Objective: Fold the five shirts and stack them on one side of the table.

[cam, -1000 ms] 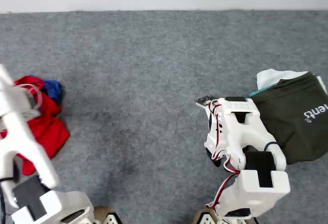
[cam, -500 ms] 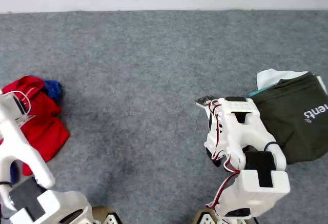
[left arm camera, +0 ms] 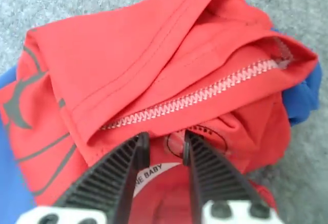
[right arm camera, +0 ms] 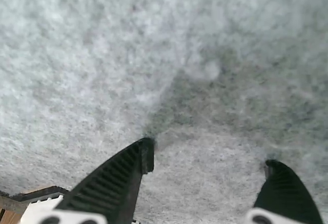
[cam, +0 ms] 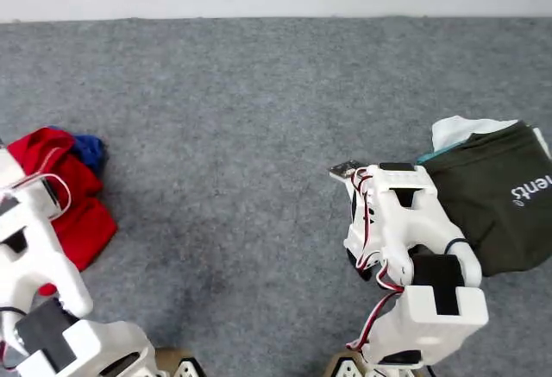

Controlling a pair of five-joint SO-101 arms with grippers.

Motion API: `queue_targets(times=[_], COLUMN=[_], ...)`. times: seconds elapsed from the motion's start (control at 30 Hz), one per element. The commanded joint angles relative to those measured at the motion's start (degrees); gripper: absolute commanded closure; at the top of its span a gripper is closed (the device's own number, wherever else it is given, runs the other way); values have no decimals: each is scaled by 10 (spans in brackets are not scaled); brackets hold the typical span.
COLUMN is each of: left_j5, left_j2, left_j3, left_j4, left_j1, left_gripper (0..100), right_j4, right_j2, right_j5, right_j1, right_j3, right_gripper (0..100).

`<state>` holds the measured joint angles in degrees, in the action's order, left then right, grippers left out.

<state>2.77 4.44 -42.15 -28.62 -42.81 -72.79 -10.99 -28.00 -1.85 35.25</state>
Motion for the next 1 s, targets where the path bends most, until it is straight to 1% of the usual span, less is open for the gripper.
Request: queue_targets(times=[0.0,0.13,0.2,0.27,0.4,0.47,0.53,0.63,0.8,0.87,0.97], left_j5=[6,6,6,6,5,5,5,-5,-91,-107,-109], left_j2=[3,3,3,6,9,10,10,10,7,4,4], left_j3=[-30,-68,-70,-69,-69,-59,-26,58,230,283,308], left_j4=[80,130,127,125,122,97,39,-84,-315,-374,-418], left_j1=[3,20,31,41,55,55,55,55,55,55,68], left_gripper=[878,882,909,983,989,989,989,989,988,987,979], right_j4=[40,40,40,40,40,40,40,40,40,40,40], right_j2=[-9,-9,-9,-9,-9,-9,-9,-9,-9,-9,-9], right_j5=[-17,-16,-16,-16,-16,-16,-16,-16,-16,-16,-16], right_j1=[-7,-7,-7,-7,-7,-7,-7,-7,-7,-7,-7], right_j3=[14,14,14,14,14,14,14,14,14,14,14], right_gripper=[680,680,680,680,680,680,680,680,680,680,680])
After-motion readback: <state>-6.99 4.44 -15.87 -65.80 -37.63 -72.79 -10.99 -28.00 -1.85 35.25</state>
